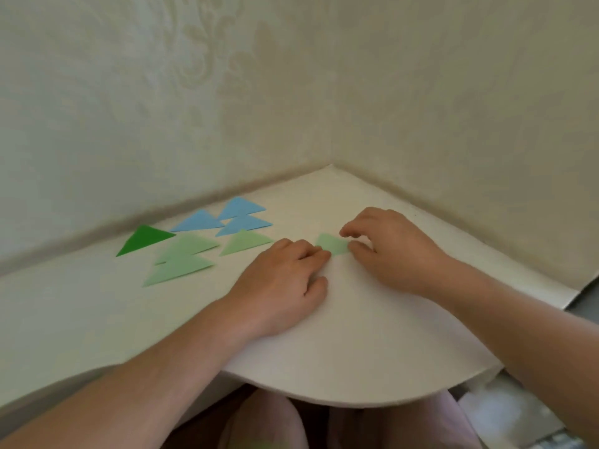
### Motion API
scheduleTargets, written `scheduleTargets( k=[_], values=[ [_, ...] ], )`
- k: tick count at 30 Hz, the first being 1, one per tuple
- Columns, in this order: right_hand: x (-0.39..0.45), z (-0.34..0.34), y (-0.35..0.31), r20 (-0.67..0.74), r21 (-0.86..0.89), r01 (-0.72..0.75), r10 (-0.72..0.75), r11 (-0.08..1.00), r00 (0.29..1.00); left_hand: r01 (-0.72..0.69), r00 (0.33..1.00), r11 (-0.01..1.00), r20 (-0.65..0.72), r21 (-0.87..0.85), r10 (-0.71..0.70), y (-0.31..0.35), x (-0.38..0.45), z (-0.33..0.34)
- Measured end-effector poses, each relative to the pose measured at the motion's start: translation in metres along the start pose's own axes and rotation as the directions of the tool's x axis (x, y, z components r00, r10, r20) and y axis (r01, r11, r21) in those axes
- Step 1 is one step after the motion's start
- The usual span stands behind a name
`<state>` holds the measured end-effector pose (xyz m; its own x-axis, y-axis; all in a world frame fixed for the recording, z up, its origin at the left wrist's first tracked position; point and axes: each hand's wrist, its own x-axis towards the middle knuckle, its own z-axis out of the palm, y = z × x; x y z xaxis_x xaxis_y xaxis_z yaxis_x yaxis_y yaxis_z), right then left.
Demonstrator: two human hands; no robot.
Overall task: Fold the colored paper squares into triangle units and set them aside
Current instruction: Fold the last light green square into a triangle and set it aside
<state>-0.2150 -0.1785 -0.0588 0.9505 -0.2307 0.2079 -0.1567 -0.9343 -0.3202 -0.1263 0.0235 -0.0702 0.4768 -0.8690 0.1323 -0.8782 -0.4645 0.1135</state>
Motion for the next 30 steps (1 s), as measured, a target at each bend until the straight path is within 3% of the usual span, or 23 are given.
scheduleTargets(
  k=[4,10,14,18,30],
  values=[
    [-0.026,0.005,-0.02,0.196,-0.134,0.055,-0.028,0.989,0.98,0.013,1.0,1.0,0.024,-0.003,-0.013,-0.002,0.001,-0.002],
    [-0.029,-0.001,-0.018,0.196,-0.309,0.086,-0.025,0.947,0.98,-0.001,0.999,1.0,0.038,0.007,0.0,0.0,-0.002,-0.003],
    [-0.03,-0.002,-0.016,0.172,-0.411,0.089,-0.019,0.907,0.985,-0.029,0.999,0.984,-0.038,0.178,0.037,-0.002,-0.005,0.0],
    [-0.032,-0.004,-0.016,0.178,-0.414,0.075,0.0,0.907,0.984,-0.052,0.997,0.957,-0.032,0.286,0.064,0.003,-0.005,-0.002],
    [-0.036,-0.018,0.017,0.142,-0.379,-0.028,0.088,0.925,0.986,-0.027,0.999,0.985,-0.036,0.171,0.034,-0.002,-0.005,0.004]
  ],
)
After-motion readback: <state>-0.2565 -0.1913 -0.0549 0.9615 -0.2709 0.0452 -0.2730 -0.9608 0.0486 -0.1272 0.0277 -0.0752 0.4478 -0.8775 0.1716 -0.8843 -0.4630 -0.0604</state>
